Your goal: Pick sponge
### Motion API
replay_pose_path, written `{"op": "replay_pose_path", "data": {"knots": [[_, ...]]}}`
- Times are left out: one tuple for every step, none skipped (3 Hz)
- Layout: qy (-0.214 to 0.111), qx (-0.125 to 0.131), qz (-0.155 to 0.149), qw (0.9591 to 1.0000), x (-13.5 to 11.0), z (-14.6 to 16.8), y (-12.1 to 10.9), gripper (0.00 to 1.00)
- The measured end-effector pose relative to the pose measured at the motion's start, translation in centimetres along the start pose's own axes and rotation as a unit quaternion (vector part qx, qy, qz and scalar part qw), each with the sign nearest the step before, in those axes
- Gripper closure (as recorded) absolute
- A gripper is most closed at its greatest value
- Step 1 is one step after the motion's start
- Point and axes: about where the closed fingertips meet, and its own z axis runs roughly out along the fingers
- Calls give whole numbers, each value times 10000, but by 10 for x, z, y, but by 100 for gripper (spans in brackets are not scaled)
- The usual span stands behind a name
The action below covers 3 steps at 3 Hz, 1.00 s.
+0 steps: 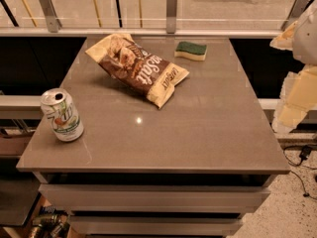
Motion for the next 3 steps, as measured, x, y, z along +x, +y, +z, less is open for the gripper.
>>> {"op": "replay_pose_path", "data": {"knots": [[0, 1, 0, 10000, 0, 0, 0, 0], [-105, 289, 18, 9995, 1, 0, -4, 0], [-385, 771, 288, 9959, 8, 4, -16, 0]]}}
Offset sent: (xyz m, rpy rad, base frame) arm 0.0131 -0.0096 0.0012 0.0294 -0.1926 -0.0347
